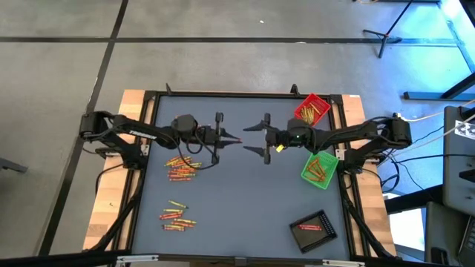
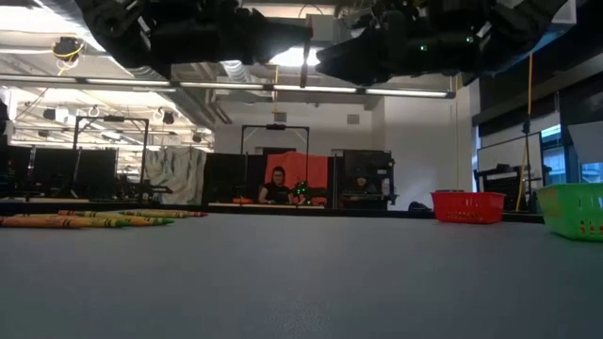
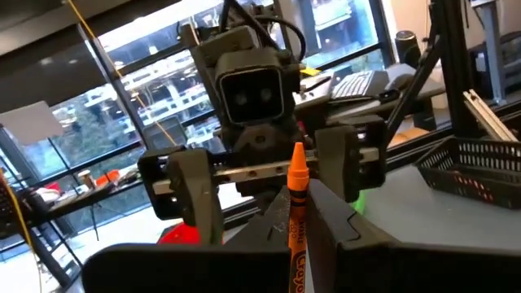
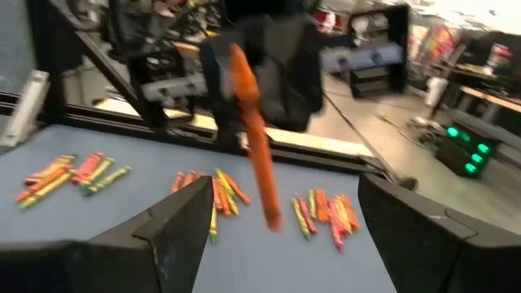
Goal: Sort crayons
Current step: Put the orange crayon into the green bin
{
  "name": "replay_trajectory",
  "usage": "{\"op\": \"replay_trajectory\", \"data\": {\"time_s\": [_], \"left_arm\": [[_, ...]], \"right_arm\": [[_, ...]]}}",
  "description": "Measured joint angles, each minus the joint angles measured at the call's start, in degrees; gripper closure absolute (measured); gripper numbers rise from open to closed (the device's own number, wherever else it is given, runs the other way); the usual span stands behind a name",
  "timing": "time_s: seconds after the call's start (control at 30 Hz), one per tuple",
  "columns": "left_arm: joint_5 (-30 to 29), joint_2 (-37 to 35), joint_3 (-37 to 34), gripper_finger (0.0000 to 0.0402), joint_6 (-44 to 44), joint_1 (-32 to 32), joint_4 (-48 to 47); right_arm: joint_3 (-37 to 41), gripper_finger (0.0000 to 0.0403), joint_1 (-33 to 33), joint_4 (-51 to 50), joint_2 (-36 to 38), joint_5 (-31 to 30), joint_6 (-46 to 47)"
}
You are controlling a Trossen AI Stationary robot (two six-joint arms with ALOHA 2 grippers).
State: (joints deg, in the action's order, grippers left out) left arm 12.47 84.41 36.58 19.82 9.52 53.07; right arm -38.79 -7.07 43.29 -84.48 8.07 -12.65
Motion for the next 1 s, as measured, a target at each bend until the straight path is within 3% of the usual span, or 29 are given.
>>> {"op": "replay_trajectory", "data": {"time_s": [0.23, 0.87, 1.0], "left_arm": [[0.38, 1.68, 0.00, 0.0401, -0.16, -0.26, 3.43], [0.46, 1.61, 0.02, 0.0394, -0.57, -0.33, 2.94], [0.33, 1.63, 0.02, 0.0376, -0.38, -0.33, 1.40]], "right_arm": [[-0.10, 0.0128, -0.01, 4.10, -2.13, 1.12, 0.18], [-4.57, 0.0386, 0.00, 2.35, -6.87, 4.53, -0.80], [-4.57, 0.0374, 0.00, -0.17, -6.82, 3.58, -2.59]]}}
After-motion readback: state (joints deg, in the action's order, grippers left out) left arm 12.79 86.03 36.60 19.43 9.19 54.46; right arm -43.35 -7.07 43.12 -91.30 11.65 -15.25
